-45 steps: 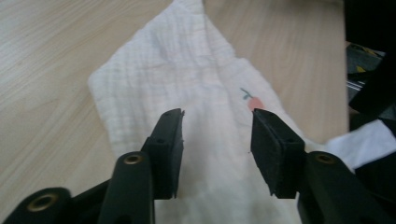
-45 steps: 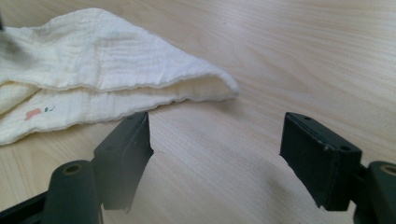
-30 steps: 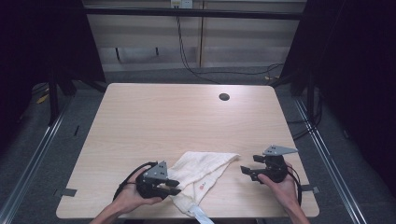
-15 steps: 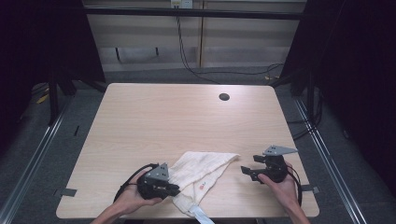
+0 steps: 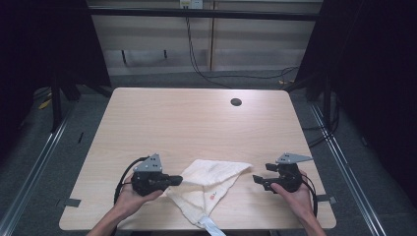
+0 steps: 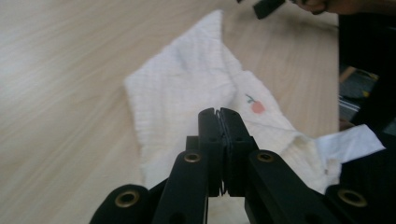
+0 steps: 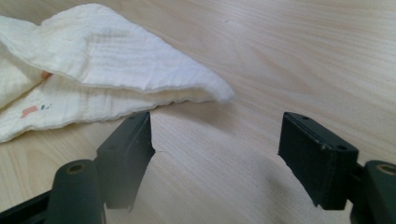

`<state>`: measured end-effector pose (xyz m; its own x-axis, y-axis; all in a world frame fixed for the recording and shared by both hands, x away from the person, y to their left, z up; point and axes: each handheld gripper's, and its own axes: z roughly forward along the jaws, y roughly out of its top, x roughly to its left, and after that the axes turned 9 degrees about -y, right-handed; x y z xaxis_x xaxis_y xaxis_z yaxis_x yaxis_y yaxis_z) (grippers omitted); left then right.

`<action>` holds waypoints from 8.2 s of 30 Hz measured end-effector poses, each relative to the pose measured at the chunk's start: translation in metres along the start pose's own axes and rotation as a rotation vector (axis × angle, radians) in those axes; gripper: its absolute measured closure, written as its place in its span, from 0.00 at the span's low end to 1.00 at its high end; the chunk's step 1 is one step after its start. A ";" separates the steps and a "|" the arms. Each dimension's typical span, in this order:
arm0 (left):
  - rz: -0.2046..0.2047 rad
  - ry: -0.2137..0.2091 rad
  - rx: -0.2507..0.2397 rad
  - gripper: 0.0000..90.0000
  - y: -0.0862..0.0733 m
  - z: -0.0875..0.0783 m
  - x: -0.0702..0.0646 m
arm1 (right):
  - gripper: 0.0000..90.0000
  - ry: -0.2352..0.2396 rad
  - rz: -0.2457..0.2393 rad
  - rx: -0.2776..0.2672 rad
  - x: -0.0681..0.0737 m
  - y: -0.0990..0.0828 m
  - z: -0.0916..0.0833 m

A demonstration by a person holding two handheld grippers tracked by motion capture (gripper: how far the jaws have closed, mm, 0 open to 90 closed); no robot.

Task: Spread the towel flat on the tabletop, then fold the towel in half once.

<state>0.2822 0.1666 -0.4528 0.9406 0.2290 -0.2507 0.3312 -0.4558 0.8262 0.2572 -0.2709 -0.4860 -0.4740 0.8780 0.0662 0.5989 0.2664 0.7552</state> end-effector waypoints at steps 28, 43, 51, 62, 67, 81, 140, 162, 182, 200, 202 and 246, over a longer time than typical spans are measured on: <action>-0.101 0.077 -0.087 0.98 -0.006 -0.017 0.038 | 0.71 -0.034 -0.184 -0.043 0.023 0.011 0.023; -0.046 0.052 -0.084 0.99 0.001 -0.026 0.027 | 0.96 0.134 -0.081 -0.099 0.018 0.037 0.001; -0.003 0.079 -0.115 0.99 0.019 -0.045 0.026 | 0.97 0.196 -0.076 -0.188 0.013 0.064 -0.021; 0.036 0.093 -0.229 0.99 0.043 -0.064 0.017 | 0.98 0.224 -0.093 -0.249 0.011 0.115 -0.052; 0.080 0.106 -0.253 0.99 0.064 -0.073 0.012 | 0.98 0.204 -0.124 -0.269 0.015 0.136 -0.068; 0.164 0.142 -0.306 0.99 0.090 -0.111 -0.006 | 0.98 0.202 -0.130 -0.381 0.025 0.160 -0.109; -0.184 0.219 -0.082 0.89 0.020 -0.015 0.106 | 0.85 0.087 -0.023 -0.049 -0.026 0.095 0.057; -0.123 0.119 0.051 0.69 -0.006 -0.020 0.061 | 0.57 0.133 -0.163 0.057 0.019 0.061 0.044; -0.060 0.123 0.219 0.75 -0.030 0.014 0.046 | 0.76 0.103 -0.307 0.128 0.049 0.029 0.054; -0.053 0.069 0.230 0.99 -0.040 0.007 0.024 | 0.98 0.178 -0.274 0.193 0.052 0.017 0.034; -0.043 0.071 0.242 0.99 -0.039 0.007 0.022 | 0.98 0.187 -0.270 0.194 0.055 0.014 0.031; -0.133 0.122 0.028 0.68 0.028 -0.001 0.088 | 0.68 0.000 -0.163 0.077 -0.015 0.067 0.076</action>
<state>0.3746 0.1753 -0.4512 0.8729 0.3907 -0.2921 0.4553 -0.4376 0.7753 0.3532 -0.2361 -0.4857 -0.5688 0.8208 -0.0527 0.5620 0.4347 0.7037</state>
